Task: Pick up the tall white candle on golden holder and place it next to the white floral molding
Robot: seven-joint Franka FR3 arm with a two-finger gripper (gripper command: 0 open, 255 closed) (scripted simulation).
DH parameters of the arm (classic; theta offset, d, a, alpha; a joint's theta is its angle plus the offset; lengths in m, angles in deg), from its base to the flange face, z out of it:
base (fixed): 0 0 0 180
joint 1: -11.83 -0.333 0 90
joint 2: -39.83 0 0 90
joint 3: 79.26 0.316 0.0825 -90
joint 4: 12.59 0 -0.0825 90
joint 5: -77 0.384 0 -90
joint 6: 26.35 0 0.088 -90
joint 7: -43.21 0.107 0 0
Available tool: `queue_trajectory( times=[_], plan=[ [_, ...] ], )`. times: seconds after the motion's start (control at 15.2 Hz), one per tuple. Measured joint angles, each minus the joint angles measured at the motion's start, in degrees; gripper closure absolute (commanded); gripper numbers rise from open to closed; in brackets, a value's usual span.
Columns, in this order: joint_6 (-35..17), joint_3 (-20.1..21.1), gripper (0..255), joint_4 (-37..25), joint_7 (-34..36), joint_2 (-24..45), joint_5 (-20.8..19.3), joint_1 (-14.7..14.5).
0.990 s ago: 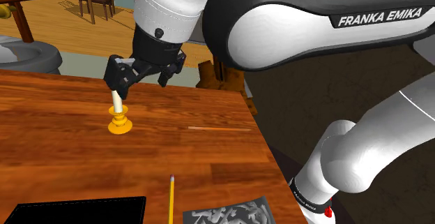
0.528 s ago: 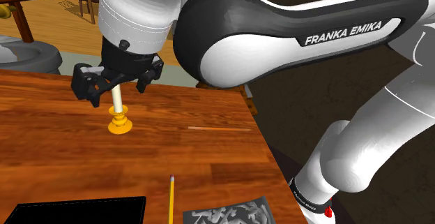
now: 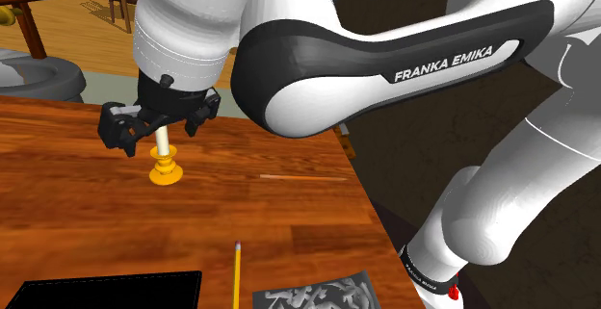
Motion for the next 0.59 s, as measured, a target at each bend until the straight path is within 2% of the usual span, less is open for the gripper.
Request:
queue_trajectory(
  times=[0.13, 0.2, 0.59],
  plan=[
    [-0.02, 0.00, 0, 0.01, 0.02, 0.01, -0.02, 0.00],
    [-0.02, 0.00, 255, 0.01, 0.02, 0.01, -0.02, 0.00],
    [-0.04, 0.00, 255, 0.00, 0.01, -0.02, 0.00, 0.00]
  ],
)
